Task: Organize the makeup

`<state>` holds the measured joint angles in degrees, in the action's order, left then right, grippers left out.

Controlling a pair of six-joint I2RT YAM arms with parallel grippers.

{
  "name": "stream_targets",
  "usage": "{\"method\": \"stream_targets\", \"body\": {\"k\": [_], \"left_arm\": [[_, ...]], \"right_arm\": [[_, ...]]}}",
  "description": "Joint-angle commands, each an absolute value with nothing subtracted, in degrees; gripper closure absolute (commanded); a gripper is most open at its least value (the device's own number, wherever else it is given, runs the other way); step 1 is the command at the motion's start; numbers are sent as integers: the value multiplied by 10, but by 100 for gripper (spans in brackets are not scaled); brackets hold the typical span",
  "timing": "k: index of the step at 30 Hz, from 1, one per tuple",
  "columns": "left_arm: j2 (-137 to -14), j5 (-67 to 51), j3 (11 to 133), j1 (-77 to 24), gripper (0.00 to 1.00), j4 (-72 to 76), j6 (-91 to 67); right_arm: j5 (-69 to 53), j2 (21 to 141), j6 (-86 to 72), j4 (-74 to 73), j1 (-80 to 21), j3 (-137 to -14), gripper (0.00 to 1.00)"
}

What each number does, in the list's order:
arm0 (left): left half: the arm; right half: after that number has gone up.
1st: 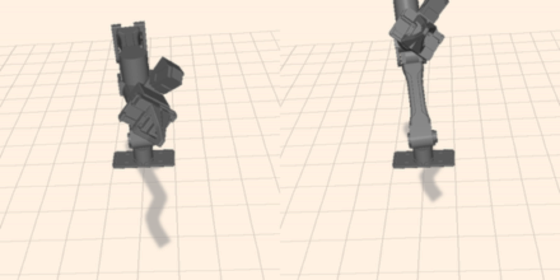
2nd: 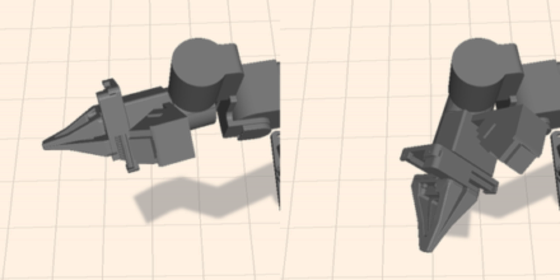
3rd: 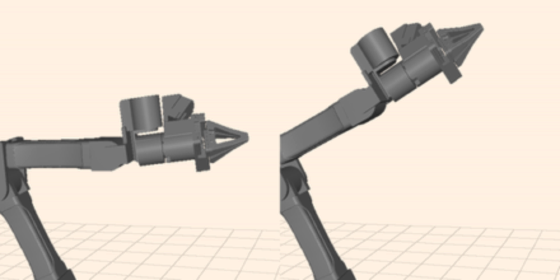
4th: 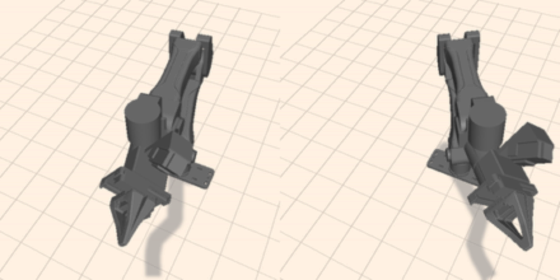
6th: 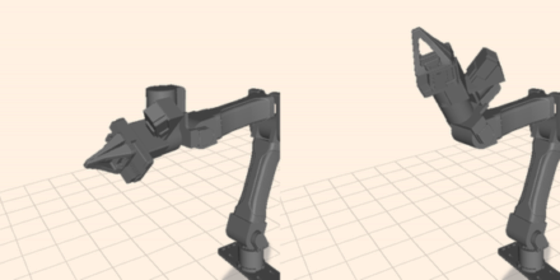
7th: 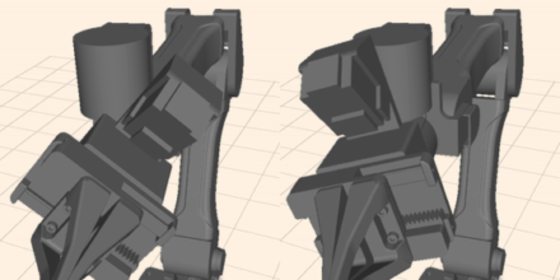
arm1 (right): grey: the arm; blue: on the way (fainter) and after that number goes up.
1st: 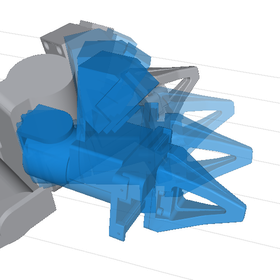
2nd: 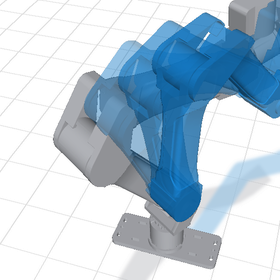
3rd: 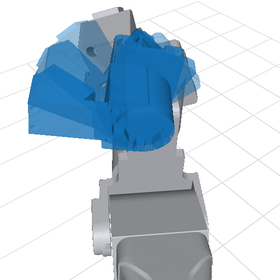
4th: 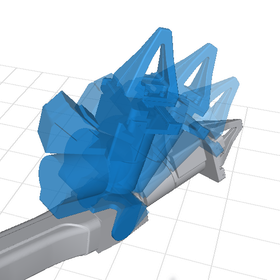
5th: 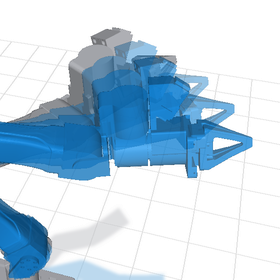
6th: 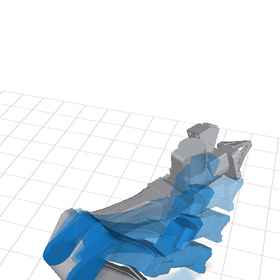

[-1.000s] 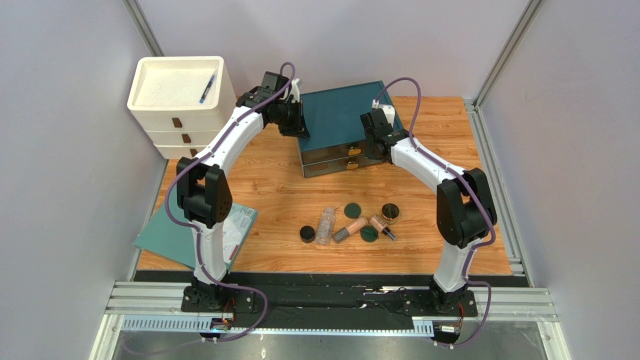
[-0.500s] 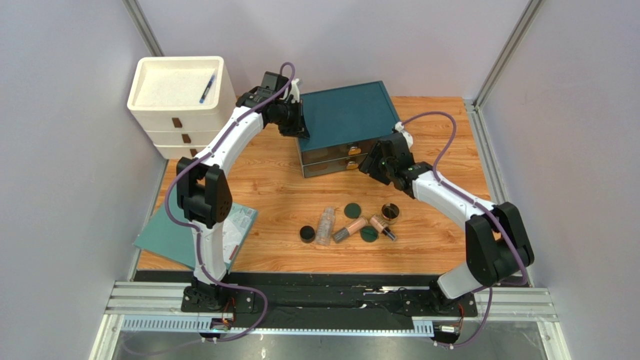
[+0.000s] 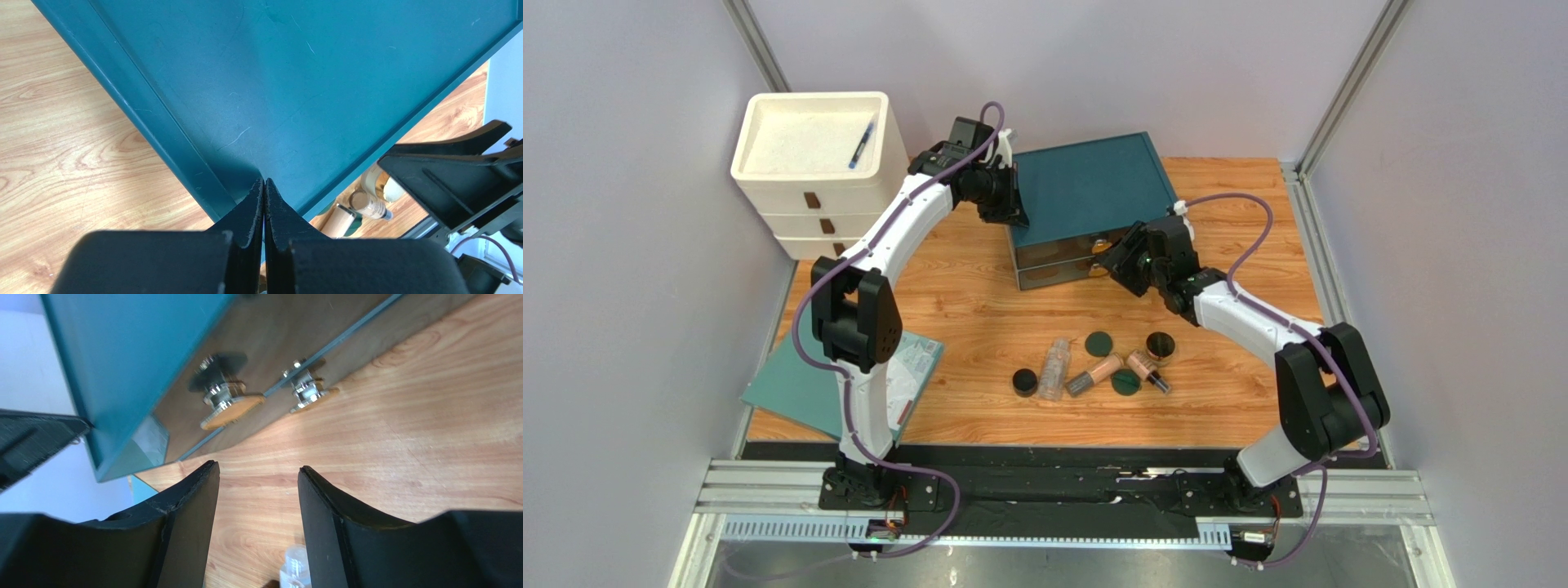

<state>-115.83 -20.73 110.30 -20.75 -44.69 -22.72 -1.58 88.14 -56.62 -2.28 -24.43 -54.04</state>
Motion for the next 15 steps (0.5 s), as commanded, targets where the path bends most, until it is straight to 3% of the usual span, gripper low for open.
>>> {"method": "stream_targets", "body": {"k": [1, 15], "left_arm": [[-1180, -198, 1085, -207, 100, -500, -211], [-1184, -201, 1085, -207, 100, -505, -205]], "right_arm": [[-21, 900, -594, 18, -235, -585, 45], [-25, 971, -604, -25, -214, -659, 47]]}}
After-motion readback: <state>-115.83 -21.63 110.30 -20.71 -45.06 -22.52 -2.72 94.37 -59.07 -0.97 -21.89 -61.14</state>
